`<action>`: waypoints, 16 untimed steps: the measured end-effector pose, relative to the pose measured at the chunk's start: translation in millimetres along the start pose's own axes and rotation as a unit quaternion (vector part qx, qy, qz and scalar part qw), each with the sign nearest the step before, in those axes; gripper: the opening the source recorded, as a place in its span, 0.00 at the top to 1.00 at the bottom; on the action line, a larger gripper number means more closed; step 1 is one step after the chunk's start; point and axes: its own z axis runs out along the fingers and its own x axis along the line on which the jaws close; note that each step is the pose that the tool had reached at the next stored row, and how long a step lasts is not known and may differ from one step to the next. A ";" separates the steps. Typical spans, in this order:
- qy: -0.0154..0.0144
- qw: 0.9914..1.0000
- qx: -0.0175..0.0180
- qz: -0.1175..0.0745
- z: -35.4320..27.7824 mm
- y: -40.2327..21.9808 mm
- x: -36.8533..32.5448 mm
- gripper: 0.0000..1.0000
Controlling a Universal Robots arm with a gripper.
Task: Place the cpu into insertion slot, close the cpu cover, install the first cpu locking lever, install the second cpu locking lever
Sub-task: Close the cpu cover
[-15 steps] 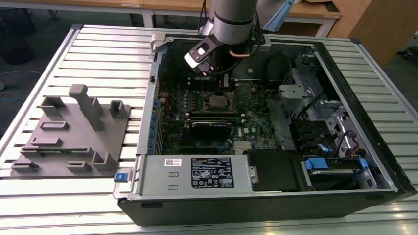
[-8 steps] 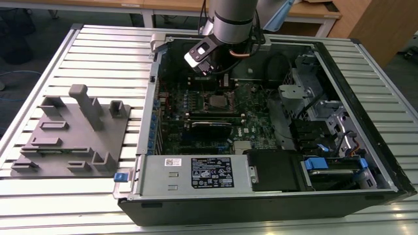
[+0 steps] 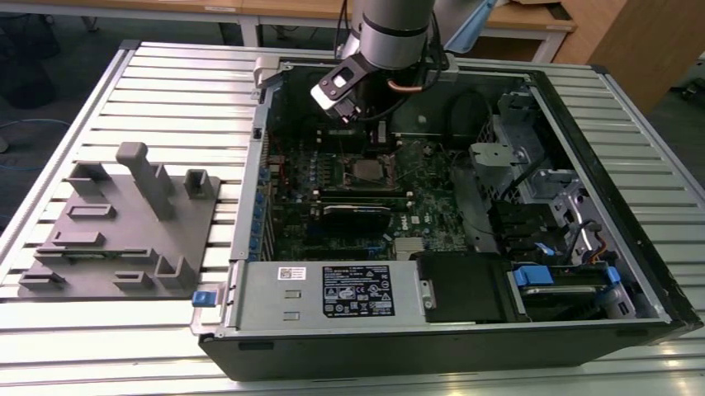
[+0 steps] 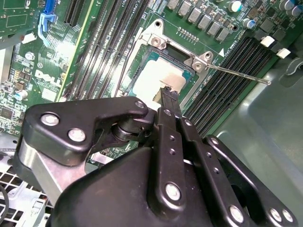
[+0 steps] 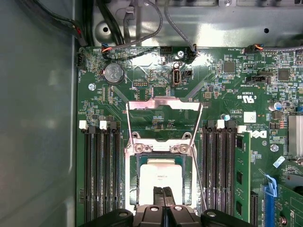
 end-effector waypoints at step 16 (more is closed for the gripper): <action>0.000 1.000 0.000 0.000 -5.1 0.0 0.1 0.89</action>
